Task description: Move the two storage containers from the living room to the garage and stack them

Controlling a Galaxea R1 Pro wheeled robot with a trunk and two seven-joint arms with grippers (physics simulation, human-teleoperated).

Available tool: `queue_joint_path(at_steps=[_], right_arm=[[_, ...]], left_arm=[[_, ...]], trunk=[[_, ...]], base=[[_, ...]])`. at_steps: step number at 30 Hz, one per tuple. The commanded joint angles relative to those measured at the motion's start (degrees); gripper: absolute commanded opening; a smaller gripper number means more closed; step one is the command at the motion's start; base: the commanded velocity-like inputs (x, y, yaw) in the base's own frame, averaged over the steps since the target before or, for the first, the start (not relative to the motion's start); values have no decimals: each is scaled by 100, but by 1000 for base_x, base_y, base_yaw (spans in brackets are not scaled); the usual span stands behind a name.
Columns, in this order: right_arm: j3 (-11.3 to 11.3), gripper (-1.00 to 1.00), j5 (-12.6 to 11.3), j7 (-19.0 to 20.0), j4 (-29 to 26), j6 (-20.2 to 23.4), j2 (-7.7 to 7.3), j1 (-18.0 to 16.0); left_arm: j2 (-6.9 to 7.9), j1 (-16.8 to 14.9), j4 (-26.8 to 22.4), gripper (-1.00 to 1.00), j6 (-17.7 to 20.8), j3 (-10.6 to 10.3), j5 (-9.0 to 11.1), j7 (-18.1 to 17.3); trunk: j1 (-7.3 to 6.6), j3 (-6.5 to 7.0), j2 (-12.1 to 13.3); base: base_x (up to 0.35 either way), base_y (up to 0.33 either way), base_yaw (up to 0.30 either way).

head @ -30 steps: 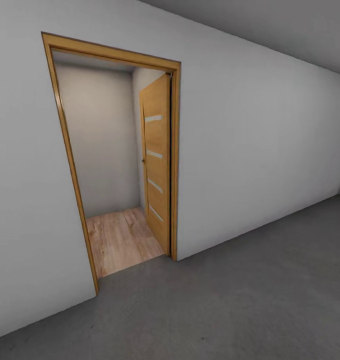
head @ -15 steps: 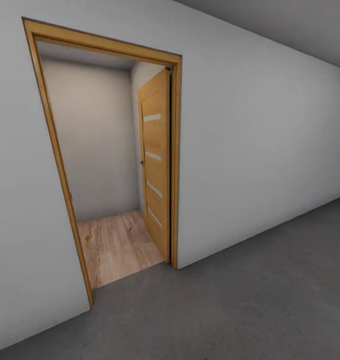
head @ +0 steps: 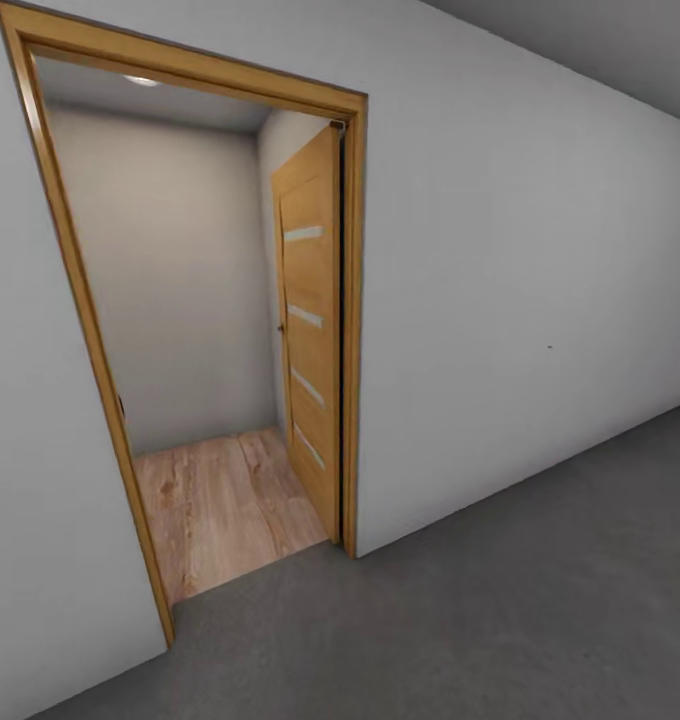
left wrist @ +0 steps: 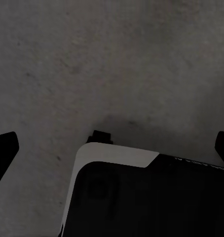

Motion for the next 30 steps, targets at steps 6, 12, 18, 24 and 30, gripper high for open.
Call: queue_joint_path(at_steps=[6,12,18,24,30], right_arm=[[48,100,-44,-2,17,-30,3,-7],[48,100,-44,-2,17,-30,3,-7],[48,100,-43,-2,17,-30,3,-7],[48,100,-29,5,17,-30,-4,-8],[54,100,-25,6,17,-30,-5,-8]], left_arm=[[-1,-5,5,100,-18,0,29,5],[-1,-5,5,100,-18,0,29,5],[-4,-5,5,100,-18,0,29,5],[-9,-5,5,100,-18,0,26,5],[-9,-5,5,100,-18,0,28,5]], trunk=[[5,-9,-7],[5,-9,-7],[5,-9,-7],[5,-9,-7],[5,-9,-7]], base=[[321,0,213],[321,0,263],[321,0,212],[321,0,34],[321,0,3]])
